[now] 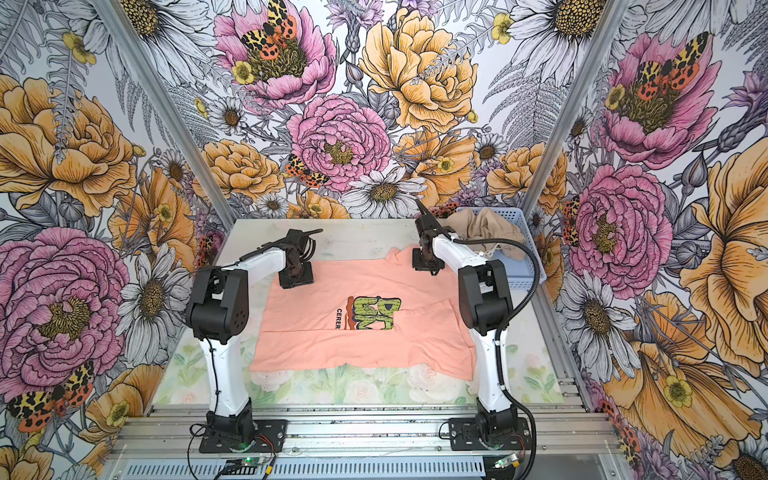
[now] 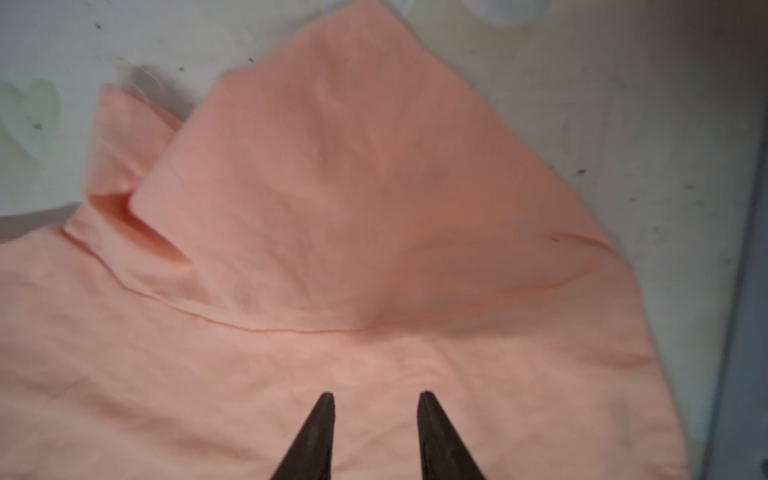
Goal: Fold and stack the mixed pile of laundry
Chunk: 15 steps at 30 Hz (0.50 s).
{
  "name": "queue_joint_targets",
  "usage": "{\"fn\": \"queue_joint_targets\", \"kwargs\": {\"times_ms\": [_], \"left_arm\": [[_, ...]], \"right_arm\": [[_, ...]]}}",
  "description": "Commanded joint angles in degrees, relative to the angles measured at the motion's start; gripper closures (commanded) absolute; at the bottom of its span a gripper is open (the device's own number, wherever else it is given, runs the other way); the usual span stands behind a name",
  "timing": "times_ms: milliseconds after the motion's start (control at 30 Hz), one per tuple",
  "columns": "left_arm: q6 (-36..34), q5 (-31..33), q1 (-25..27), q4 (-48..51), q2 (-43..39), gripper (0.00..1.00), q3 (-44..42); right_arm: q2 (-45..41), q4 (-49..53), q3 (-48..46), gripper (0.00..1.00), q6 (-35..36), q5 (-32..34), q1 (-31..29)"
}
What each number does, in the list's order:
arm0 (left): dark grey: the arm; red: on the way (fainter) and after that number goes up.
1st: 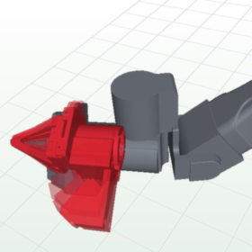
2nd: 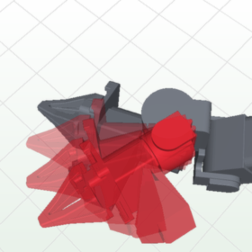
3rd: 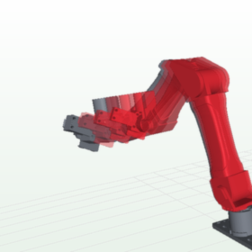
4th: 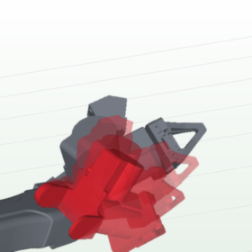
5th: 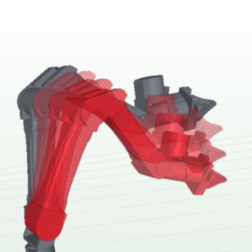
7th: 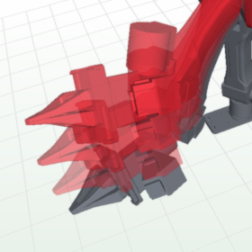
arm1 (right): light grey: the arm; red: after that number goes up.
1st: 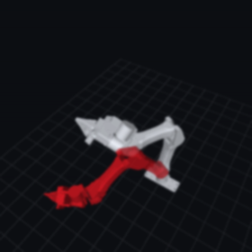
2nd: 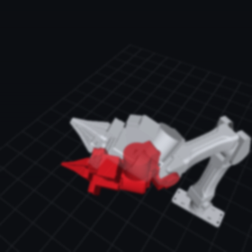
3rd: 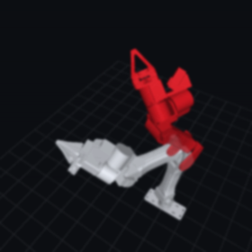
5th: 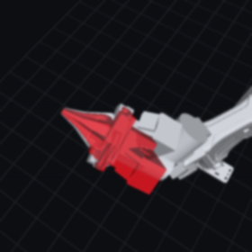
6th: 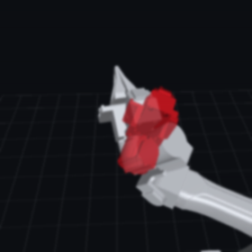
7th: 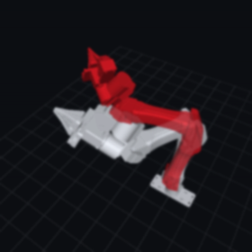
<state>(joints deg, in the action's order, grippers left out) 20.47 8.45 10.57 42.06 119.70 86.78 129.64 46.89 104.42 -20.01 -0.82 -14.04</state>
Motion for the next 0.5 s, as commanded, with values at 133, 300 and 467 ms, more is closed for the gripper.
{"fn": "queue_joint_targets", "kwargs": {"times_ms": [133, 300, 467], "left_arm": [[1.53, -2.5, -0.74, 3.75, -2.6, 0.56, -7.07], [3.5, -3.27, -0.26, 3.71, -7.12, 0.58, -16.43], [6.08, -3.65, 0.78, 3.81, -13.07, 0.59, -24.3]], "right_arm": [[0.38, 1.51, -4.16, 0.64, 1.23, -3.09, -1.79], [-5.05, 1.45, -14.74, 0.64, 2.16, -2.59, -3.94], [-10.01, 1.45, -23.11, 0.65, 2.15, -2.35, -5.84]]}}
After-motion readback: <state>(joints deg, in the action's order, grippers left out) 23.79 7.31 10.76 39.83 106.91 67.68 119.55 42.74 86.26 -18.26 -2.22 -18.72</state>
